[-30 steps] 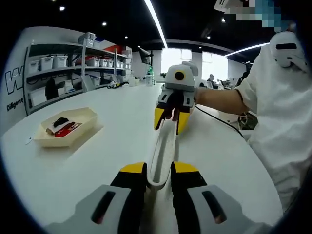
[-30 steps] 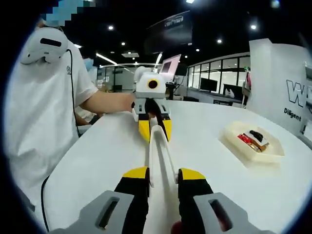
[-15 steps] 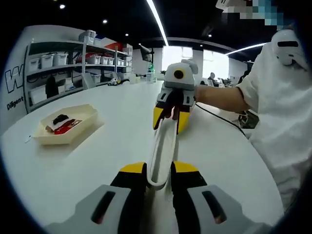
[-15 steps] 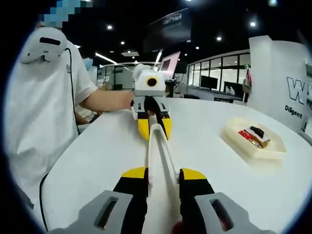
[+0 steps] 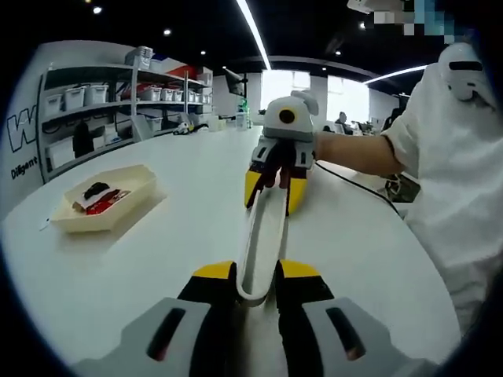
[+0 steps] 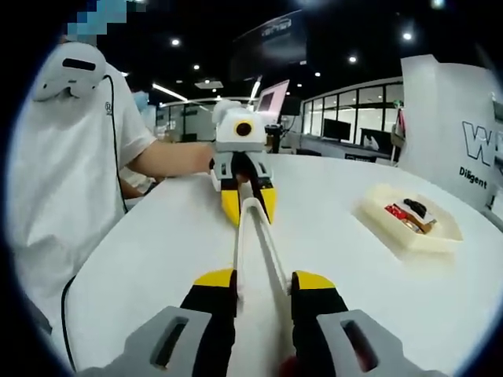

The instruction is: Place the target food into the container with the food tongs after gripping and lifting it, then release it inside without dropping or visibly crushing the food.

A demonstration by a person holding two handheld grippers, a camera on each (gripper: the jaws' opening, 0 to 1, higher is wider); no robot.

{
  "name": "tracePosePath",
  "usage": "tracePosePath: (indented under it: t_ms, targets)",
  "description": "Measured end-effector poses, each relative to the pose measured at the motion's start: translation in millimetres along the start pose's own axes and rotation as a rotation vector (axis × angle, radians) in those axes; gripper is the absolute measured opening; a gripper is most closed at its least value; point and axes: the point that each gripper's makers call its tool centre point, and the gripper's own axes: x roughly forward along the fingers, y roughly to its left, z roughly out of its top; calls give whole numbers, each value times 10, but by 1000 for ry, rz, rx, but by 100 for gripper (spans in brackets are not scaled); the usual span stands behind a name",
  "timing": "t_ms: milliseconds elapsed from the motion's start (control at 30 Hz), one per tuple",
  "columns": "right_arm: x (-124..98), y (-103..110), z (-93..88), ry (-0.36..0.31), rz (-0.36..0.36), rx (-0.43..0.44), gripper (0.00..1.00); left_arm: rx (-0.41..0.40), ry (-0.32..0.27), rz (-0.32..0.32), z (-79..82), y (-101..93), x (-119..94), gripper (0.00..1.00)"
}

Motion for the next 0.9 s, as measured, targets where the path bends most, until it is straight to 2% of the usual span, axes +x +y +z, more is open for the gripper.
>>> tracePosePath:
  t_ms: [900]
  targets:
    - [3, 5, -9, -3, 3, 24, 29, -5, -9, 7, -6, 4, 0, 20]
